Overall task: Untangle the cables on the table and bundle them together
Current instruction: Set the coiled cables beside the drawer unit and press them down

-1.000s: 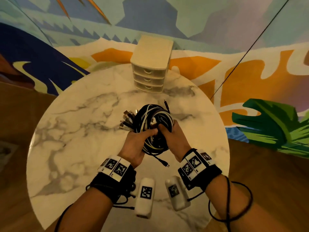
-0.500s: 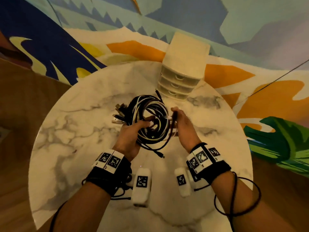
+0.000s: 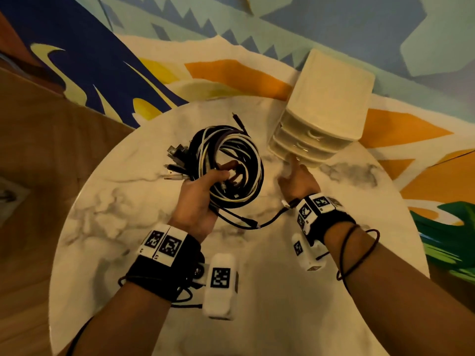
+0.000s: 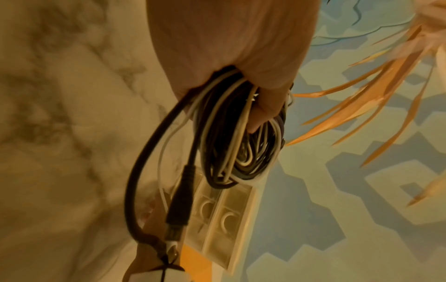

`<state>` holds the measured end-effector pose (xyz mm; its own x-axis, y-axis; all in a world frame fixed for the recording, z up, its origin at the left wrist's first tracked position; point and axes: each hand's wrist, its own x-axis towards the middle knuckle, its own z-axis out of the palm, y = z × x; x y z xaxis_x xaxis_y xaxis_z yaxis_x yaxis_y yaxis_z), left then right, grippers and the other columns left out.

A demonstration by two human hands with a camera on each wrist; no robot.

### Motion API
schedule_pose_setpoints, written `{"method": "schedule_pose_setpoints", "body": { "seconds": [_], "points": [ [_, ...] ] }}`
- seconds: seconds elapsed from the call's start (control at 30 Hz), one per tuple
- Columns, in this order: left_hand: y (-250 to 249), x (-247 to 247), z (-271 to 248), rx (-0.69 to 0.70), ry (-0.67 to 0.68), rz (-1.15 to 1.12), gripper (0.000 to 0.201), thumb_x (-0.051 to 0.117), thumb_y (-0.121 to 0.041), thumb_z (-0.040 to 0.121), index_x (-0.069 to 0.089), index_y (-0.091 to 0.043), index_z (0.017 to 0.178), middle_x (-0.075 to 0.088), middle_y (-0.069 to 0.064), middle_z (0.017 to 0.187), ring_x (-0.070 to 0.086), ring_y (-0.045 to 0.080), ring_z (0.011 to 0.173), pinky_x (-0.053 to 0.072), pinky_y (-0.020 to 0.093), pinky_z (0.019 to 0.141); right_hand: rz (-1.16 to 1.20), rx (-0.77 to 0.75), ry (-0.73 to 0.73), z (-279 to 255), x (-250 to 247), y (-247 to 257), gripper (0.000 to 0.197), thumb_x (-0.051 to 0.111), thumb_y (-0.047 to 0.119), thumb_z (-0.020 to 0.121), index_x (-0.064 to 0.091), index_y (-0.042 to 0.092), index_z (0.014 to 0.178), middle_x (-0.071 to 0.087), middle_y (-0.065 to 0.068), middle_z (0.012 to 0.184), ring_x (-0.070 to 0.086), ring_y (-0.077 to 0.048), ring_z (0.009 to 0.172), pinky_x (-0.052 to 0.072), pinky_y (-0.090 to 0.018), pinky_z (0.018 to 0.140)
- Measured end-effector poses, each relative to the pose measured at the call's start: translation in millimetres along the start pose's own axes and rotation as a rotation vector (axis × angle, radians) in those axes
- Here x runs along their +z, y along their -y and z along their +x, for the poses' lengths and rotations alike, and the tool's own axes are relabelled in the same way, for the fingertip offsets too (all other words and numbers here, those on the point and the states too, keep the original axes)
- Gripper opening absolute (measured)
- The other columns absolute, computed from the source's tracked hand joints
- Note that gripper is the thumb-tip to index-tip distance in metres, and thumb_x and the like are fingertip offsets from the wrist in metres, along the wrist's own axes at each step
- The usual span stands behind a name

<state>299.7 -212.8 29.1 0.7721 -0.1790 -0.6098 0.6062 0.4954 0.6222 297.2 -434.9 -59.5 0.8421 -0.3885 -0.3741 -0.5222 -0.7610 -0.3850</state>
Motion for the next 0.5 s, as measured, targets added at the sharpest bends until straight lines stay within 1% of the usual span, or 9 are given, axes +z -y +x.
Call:
{"method": "schedule_pose_setpoints", "body": {
  "seconds": [0.07,0.1,0.17,0.23,0.27,0.33,0.4,0.43,0.5],
  "points": [
    [0.7,-0.6,2.1,-0.008,0.001,-0.008,0.026,0.057,0.005,0.080,0.067,0.001,0.104,0.070,0.017,0.103,0.068,0.028,0.095,0.058,0.035,0.072,0.020,0.000,-0.011,-3.3,-1.9,-1.3,0.066,0.050,0.026,0.087,0.020,0.024,0.145,0.059,-0.022,0.119,0.056,-0.040,0.107,0.047,-0.041,0.085],
    [0.4,-1.4,2.7,-0.005,-0.003,-0.012,0.030,0.057,0.005,0.081,0.065,0.002,0.109,0.069,0.018,0.107,0.067,0.029,0.099,0.058,0.037,0.075,0.035,-0.007,-0.016,-6.1,-3.7,-2.2,0.065,0.050,0.024,0.087,0.020,0.024,0.145,0.061,-0.024,0.114,0.058,-0.040,0.103,0.046,-0.039,0.081],
    [-1.0,-1.8,3.3,0.009,-0.002,-0.018,0.030,0.056,0.003,0.081,0.065,0.002,0.110,0.068,0.018,0.111,0.066,0.030,0.101,0.056,0.040,0.083,0.045,-0.020,-0.027,-15.9,-9.3,-1.8,0.062,0.050,0.022,0.088,0.023,0.024,0.143,0.063,-0.025,0.108,0.059,-0.041,0.099,0.044,-0.038,0.076],
    [-4.8,0.4,2.3,0.033,0.002,-0.022,0.025,0.056,0.001,0.082,0.068,-0.002,0.104,0.068,0.017,0.110,0.066,0.028,0.099,0.054,0.040,0.088,0.070,-0.044,-0.039,-28.6,-11.6,-0.2,0.052,0.050,0.020,0.089,0.032,0.019,0.138,0.063,-0.024,0.106,0.059,-0.041,0.098,0.045,-0.040,0.074],
    [-7.5,1.9,1.8,0.047,0.005,-0.027,0.023,0.055,0.001,0.083,0.069,-0.004,0.101,0.069,0.017,0.109,0.067,0.027,0.098,0.054,0.039,0.088,0.084,-0.068,-0.041,-36.8,-10.3,0.3,0.048,0.049,0.020,0.089,0.036,0.017,0.135,0.063,-0.022,0.107,0.059,-0.041,0.098,0.045,-0.040,0.075],
    [-12.7,5.6,0.2,0.069,0.027,-0.054,0.021,0.053,0.000,0.086,0.071,-0.006,0.095,0.071,0.015,0.105,0.068,0.025,0.095,0.056,0.036,0.084,0.092,-0.101,-0.040,-57.2,-3.4,-1.9,0.044,0.048,0.020,0.090,0.040,0.019,0.133,0.063,-0.016,0.110,0.059,-0.037,0.101,0.045,-0.038,0.076],
    [-17.6,9.5,-2.0,0.099,0.070,-0.084,0.029,0.051,0.000,0.088,0.076,-0.011,0.080,0.073,0.012,0.097,0.069,0.023,0.092,0.057,0.035,0.081,0.133,-0.134,-0.033,-79.4,6.1,-7.2,0.046,0.051,0.020,0.089,0.042,0.022,0.135,0.064,-0.008,0.110,0.059,-0.032,0.102,0.045,-0.033,0.077],
    [-20.0,12.0,-4.6,0.113,0.093,-0.093,0.034,0.049,-0.001,0.089,0.077,-0.013,0.072,0.073,0.010,0.094,0.070,0.021,0.090,0.057,0.035,0.082,0.153,-0.146,-0.027,-90.0,11.3,-10.4,0.048,0.052,0.020,0.089,0.042,0.022,0.136,0.064,-0.007,0.111,0.059,-0.030,0.103,0.045,-0.032,0.079],
    [-24.1,18.0,-10.5,0.142,0.121,-0.114,0.040,0.048,0.000,0.089,0.076,-0.015,0.065,0.074,0.007,0.089,0.070,0.019,0.089,0.057,0.035,0.082,0.130,-0.123,-0.010,-107.7,20.9,-14.9,0.046,0.049,0.021,0.092,0.042,0.020,0.138,0.062,-0.008,0.116,0.058,-0.029,0.105,0.044,-0.033,0.084]
  ]
}}
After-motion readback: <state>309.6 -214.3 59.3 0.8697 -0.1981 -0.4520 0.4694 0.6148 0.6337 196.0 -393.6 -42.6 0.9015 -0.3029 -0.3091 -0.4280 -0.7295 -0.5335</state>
